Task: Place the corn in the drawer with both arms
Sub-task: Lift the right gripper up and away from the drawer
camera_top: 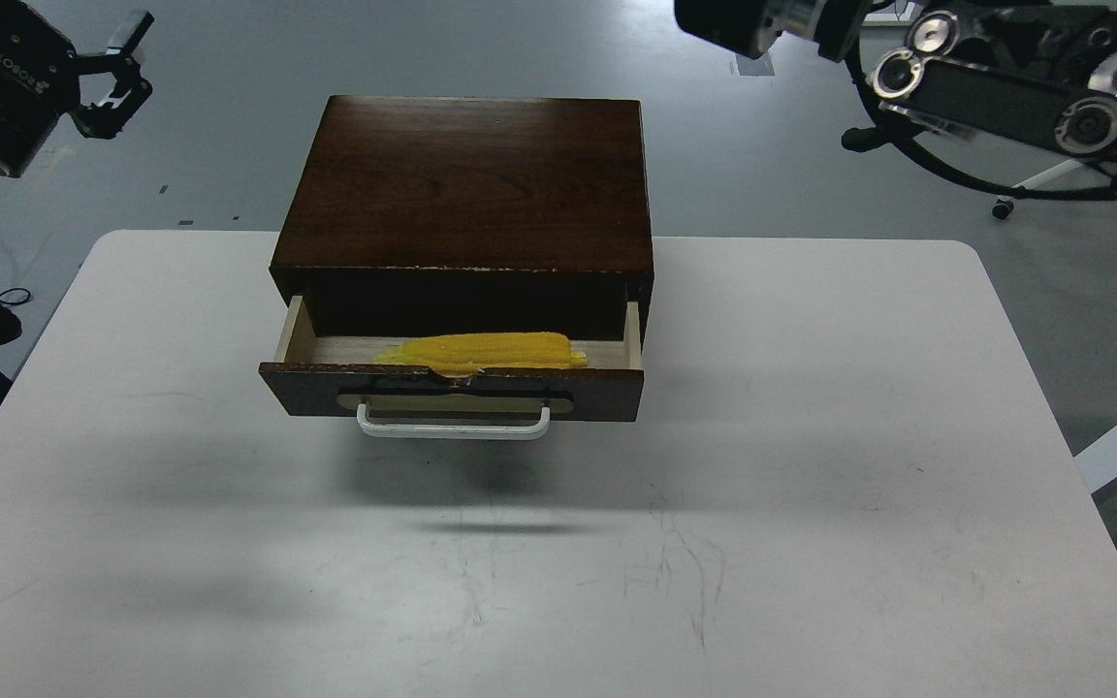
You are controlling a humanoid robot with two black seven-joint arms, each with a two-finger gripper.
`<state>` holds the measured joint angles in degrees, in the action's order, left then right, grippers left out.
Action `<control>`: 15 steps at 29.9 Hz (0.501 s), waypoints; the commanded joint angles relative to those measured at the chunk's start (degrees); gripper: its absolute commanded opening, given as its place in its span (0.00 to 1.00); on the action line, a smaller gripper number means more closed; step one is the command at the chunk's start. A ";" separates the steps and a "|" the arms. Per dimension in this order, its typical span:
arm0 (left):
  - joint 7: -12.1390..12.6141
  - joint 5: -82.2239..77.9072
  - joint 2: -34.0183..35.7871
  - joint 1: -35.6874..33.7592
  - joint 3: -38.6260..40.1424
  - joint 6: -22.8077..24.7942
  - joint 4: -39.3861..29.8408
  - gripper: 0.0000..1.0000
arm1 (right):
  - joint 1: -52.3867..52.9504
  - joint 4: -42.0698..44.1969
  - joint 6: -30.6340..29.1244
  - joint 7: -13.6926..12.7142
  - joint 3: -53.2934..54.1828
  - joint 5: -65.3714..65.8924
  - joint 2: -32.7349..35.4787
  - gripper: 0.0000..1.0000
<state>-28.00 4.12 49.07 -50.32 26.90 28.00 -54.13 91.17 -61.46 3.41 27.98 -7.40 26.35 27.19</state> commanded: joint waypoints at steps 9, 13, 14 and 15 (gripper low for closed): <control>0.00 -0.52 -4.24 3.64 0.26 0.00 0.16 0.99 | -36.12 0.20 0.37 0.02 33.92 -6.40 7.26 1.00; 0.05 -0.70 -4.78 4.44 0.26 0.00 0.25 0.99 | -43.00 0.02 0.37 0.02 39.57 -6.40 6.21 1.00; 0.05 -0.70 -4.78 4.52 0.26 0.00 0.25 0.99 | -43.79 0.02 0.37 0.02 40.01 -6.40 5.94 1.00; 0.05 -0.70 -4.86 4.61 0.26 0.00 0.25 0.99 | -44.93 0.02 0.37 0.02 40.45 -6.40 5.59 1.00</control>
<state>-28.00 3.47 44.42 -46.04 27.12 28.00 -53.88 49.72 -61.31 3.79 27.99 30.95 19.95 33.66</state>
